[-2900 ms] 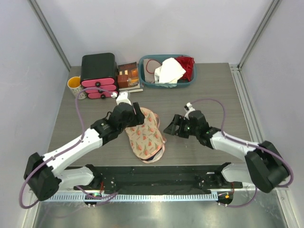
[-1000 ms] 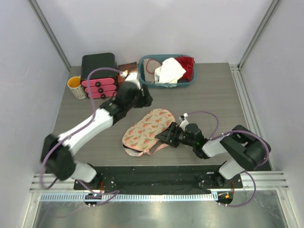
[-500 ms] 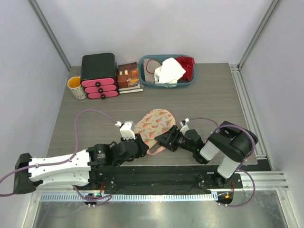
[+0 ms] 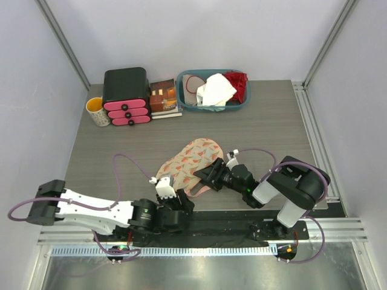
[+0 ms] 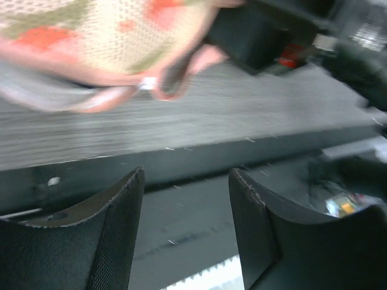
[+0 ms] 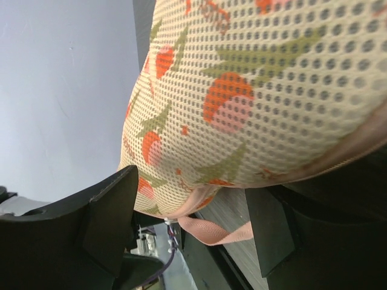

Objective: Place the bra in the laundry bag and zip it closed
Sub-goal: Reset both arms

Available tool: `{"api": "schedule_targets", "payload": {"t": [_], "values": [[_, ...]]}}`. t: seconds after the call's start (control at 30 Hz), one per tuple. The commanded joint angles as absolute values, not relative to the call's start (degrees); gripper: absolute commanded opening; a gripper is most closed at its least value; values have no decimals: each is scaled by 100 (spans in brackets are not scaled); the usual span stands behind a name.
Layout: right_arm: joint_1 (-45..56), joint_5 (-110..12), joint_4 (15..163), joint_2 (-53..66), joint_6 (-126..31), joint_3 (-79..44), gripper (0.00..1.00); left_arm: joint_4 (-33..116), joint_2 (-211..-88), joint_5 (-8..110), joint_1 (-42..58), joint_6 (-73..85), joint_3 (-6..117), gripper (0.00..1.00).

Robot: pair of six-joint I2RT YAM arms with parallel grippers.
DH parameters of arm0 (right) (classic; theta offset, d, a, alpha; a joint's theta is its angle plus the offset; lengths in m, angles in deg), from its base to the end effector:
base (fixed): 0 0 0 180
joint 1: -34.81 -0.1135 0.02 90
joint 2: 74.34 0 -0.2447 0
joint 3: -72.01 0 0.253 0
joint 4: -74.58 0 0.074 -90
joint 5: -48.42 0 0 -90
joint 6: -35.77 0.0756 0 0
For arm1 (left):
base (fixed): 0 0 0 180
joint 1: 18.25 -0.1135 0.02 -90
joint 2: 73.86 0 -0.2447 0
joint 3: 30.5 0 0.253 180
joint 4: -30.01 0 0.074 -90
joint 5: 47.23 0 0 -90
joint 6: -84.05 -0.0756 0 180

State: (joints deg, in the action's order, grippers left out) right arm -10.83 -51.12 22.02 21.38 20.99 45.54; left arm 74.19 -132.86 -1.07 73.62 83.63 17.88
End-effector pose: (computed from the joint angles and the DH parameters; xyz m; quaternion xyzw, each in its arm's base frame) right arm 0.1842 0.2063 0.0777 0.1561 0.7857 0.5504 0.2356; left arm 0.0453 -0.2183 0.1716 -0.0952 0.8864 -0.2850 0.3523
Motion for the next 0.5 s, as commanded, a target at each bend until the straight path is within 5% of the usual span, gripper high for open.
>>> {"api": "schedule_targets", "payload": {"t": [0.0,0.13,0.47], "values": [[-1387,-4185,2203,1926,2170,4344,75,8713,-13906,-1487,7447,10091,2135,58],[-1537,-3745,2046,2023,2328,4387,72,8893,-13812,-1472,7254,10655,1909,56],[-1581,-3701,1580,2401,2487,4370,66,6334,-12792,-550,6184,8907,609,55]]}}
